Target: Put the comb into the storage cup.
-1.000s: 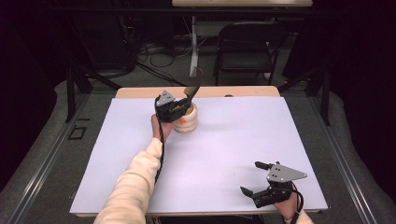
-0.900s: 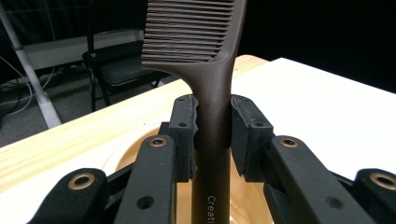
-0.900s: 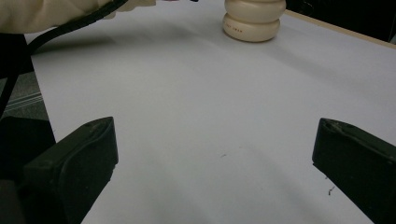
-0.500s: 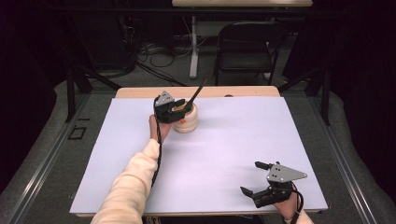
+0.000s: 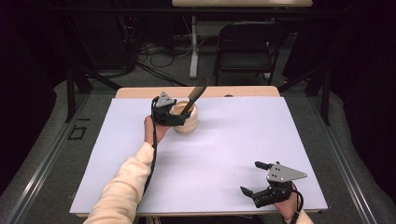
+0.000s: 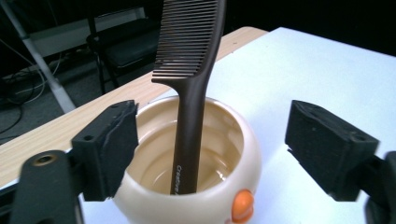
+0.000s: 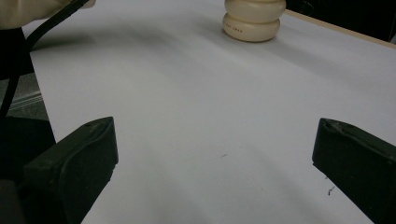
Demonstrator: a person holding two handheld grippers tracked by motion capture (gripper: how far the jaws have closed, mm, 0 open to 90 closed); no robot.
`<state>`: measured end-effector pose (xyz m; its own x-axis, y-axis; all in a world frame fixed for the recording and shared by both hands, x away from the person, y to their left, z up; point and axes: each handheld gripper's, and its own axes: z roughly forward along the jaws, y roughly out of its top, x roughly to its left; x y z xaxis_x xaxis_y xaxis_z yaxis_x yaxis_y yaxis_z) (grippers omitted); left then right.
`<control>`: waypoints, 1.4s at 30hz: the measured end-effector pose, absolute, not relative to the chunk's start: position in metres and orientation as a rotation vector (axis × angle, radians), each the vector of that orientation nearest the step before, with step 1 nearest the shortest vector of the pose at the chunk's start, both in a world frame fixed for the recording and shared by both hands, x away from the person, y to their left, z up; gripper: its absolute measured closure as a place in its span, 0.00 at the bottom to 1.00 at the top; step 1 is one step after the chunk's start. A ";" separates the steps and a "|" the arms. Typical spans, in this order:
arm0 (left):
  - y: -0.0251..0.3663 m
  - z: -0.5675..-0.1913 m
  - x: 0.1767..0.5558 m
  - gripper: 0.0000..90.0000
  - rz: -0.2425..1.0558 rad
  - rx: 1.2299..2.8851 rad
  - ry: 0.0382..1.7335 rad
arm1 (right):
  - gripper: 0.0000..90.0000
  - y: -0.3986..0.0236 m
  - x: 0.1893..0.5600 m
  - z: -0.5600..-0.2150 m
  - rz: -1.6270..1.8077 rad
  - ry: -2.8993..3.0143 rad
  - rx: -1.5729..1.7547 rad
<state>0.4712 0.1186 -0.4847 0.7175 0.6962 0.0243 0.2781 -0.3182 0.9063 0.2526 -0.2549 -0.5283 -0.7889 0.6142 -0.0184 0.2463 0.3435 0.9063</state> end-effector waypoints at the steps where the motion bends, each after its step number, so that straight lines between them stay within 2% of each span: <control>1: 0.119 -0.483 0.469 0.17 0.517 1.910 0.751 | 0.00 -0.255 0.252 -0.528 1.428 2.255 0.758; 16: 0.129 -0.477 0.443 0.01 0.517 1.974 0.754 | 0.00 -0.256 0.254 -0.529 1.428 2.258 0.765; 42: 0.141 -0.477 0.413 0.00 0.534 2.016 0.747 | 0.00 -0.255 0.251 -0.527 1.418 2.263 0.752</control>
